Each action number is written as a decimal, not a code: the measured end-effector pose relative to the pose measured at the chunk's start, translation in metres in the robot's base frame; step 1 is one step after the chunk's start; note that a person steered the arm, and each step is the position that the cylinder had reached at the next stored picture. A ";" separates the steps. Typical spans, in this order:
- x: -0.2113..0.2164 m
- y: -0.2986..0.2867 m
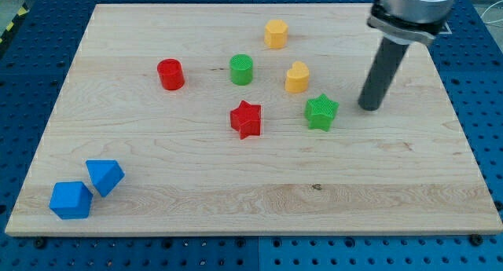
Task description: Slide green star below red star
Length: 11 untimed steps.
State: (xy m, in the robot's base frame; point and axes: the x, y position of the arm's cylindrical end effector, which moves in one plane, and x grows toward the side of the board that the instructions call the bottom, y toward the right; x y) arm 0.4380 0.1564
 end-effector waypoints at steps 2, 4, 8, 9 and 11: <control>0.000 -0.053; 0.017 -0.063; 0.114 -0.110; 0.131 -0.114; 0.118 -0.130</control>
